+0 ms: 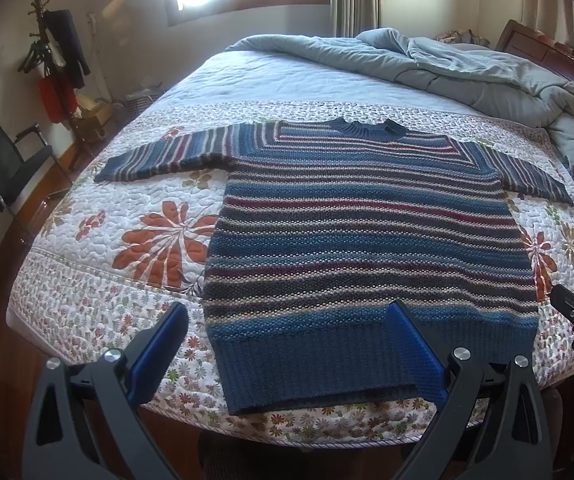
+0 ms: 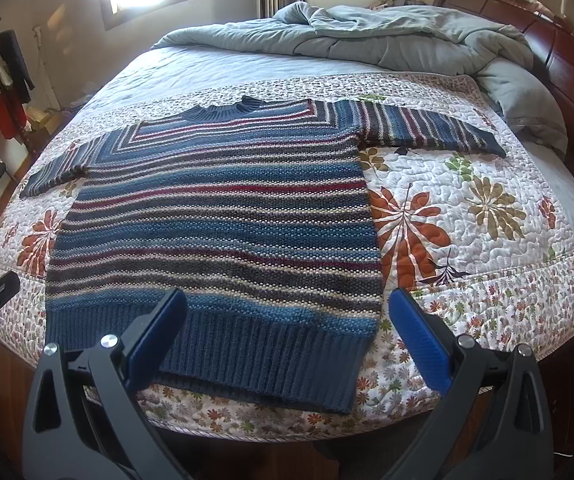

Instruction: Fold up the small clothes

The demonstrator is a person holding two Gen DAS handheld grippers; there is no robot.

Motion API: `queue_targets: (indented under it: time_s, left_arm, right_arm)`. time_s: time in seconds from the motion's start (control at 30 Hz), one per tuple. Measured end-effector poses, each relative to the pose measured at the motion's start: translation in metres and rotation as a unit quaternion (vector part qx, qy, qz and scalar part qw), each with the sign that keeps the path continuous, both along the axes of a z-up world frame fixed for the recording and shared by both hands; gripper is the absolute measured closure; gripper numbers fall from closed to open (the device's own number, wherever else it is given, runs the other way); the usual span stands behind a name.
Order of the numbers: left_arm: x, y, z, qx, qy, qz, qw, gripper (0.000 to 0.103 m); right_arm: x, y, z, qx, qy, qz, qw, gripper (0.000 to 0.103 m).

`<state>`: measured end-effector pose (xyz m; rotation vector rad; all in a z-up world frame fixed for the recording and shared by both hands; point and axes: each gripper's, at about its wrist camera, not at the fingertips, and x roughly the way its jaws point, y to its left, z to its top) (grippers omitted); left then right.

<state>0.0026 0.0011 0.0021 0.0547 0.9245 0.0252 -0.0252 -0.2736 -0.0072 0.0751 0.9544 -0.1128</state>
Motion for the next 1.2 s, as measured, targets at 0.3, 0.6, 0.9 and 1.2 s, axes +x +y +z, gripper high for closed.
queue_targets:
  time_s: [0.3,0.6,0.9,1.2]
  left_arm:
    - [-0.0004,0.0024,-0.0009,0.003,-0.001,0.002,1.0,0.004]
    - [-0.0006,0.0023,-0.0012,0.006,0.0,0.002,1.0,0.004]
    - [-0.0003,0.0009,-0.0016,0.009,0.001,0.002,1.0,0.004]
    - [0.001,-0.0007,-0.0035,0.012,0.002,0.001,0.9999,0.004]
  right_arm:
    - [-0.0006,-0.0016,0.001,0.0,-0.001,-0.001,1.0,0.003]
    - [-0.0014,-0.0021,0.0001,0.0,0.001,-0.002,1.0,0.003]
    - [-0.0014,-0.0033,-0.0016,0.002,0.003,-0.002,1.0,0.003]
    - [-0.0003,-0.0041,-0.0064,0.003,0.008,-0.002,1.0,0.003]
